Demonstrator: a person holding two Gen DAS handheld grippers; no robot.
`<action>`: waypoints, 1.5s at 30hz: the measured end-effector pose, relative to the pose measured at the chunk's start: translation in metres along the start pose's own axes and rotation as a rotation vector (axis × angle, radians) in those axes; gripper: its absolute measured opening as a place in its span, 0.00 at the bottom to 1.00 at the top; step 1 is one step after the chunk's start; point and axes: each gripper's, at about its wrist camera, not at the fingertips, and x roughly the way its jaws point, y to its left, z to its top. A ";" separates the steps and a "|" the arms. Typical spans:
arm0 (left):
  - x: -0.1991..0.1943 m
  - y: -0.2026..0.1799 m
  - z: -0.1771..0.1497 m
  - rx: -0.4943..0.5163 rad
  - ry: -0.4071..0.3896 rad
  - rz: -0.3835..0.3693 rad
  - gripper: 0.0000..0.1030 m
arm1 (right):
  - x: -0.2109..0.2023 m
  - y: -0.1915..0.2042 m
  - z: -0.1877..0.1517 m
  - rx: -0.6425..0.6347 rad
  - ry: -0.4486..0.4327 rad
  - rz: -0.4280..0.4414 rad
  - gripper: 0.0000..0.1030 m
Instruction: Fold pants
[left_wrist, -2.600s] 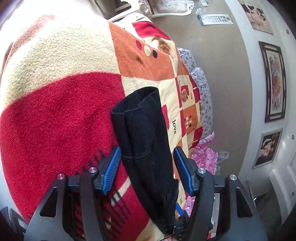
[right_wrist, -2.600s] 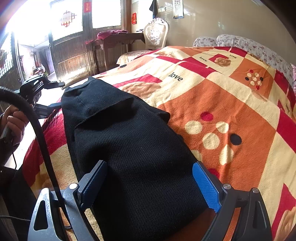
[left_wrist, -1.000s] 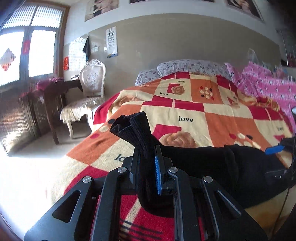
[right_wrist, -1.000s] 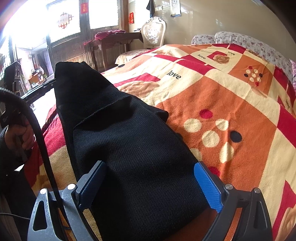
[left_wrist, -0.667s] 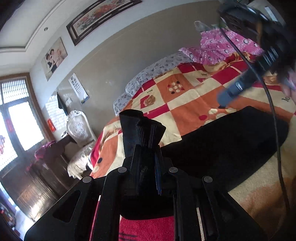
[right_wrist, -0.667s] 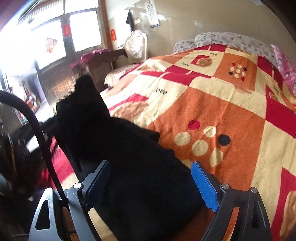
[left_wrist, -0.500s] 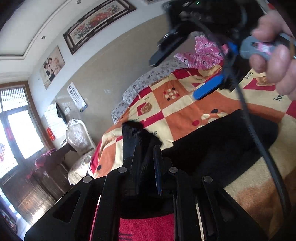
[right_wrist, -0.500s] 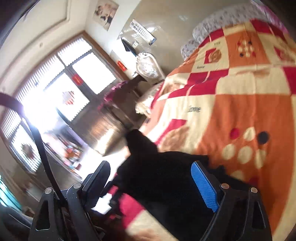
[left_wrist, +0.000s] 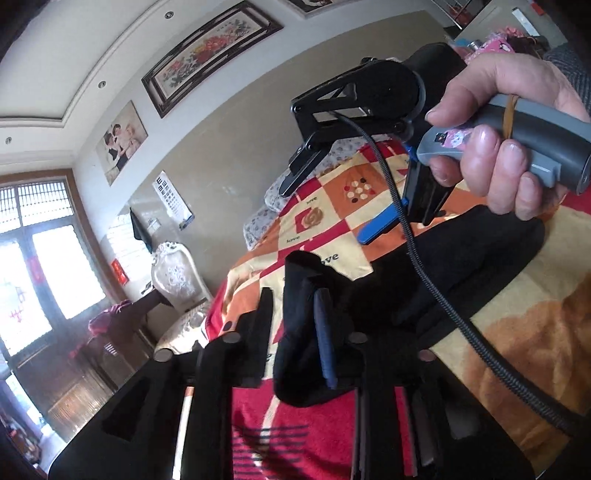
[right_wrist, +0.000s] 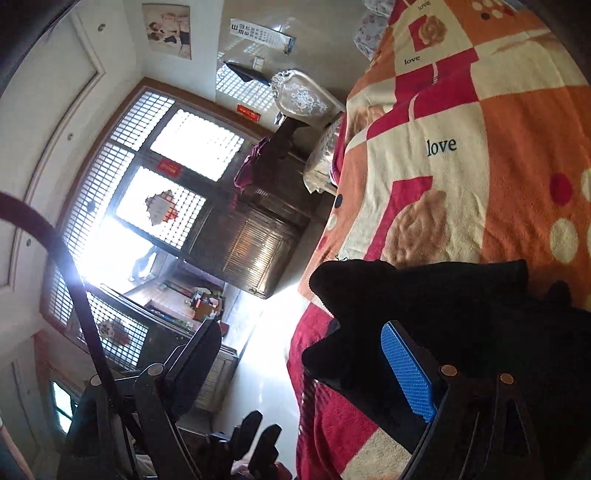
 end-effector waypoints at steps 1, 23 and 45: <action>0.006 0.001 -0.001 0.020 0.017 -0.004 0.59 | 0.003 -0.001 0.000 0.005 0.002 -0.004 0.85; 0.090 -0.023 -0.018 0.161 0.212 -0.018 0.17 | 0.071 -0.011 0.022 0.006 0.149 -0.064 0.61; 0.030 -0.102 0.057 0.268 -0.011 -0.152 0.13 | -0.072 -0.026 0.001 -0.006 -0.032 -0.223 0.05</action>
